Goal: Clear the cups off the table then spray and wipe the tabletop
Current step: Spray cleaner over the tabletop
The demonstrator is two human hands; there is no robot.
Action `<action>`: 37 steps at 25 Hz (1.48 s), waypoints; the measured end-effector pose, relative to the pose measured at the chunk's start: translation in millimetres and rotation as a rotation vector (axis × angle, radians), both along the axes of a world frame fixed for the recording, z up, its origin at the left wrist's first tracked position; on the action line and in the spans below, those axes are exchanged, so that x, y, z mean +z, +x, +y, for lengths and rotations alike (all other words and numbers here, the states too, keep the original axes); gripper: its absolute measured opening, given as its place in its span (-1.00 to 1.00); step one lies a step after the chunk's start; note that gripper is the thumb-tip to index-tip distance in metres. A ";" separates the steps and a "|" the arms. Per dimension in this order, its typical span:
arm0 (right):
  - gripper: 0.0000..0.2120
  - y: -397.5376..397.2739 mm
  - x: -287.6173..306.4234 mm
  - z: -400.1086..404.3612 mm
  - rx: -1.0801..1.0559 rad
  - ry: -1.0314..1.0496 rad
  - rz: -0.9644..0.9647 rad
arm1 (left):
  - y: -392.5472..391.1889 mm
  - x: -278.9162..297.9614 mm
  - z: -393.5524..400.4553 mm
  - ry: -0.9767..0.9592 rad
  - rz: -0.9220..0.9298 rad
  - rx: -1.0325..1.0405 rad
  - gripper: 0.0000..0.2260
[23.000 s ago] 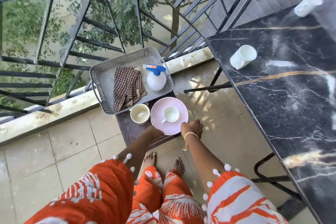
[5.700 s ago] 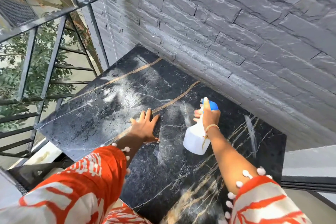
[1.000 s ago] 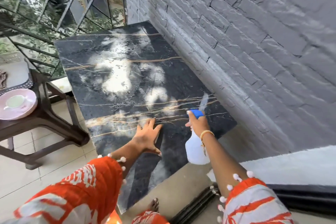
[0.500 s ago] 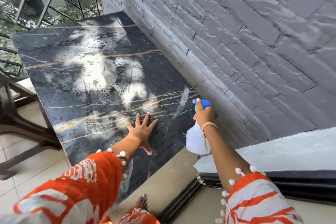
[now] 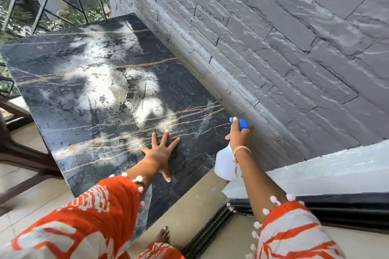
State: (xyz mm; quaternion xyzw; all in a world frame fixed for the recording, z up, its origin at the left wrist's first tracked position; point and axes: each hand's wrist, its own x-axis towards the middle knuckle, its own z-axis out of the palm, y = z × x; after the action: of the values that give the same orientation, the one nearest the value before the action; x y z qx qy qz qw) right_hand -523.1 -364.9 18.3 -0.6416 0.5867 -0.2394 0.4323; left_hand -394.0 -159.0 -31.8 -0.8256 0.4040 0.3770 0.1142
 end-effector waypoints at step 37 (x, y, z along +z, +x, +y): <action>-0.59 41.5 -35.6 311.2 0.266 0.298 -0.129 | 138.1 -21.7 279.6 -0.399 -0.177 -0.119 -0.09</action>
State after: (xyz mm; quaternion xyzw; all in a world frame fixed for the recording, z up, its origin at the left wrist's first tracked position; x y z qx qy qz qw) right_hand -481.6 -53.7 -17.3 -0.6256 0.4970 -0.1313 0.5868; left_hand -255.9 120.5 -53.5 -0.8363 0.5070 0.2085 0.0059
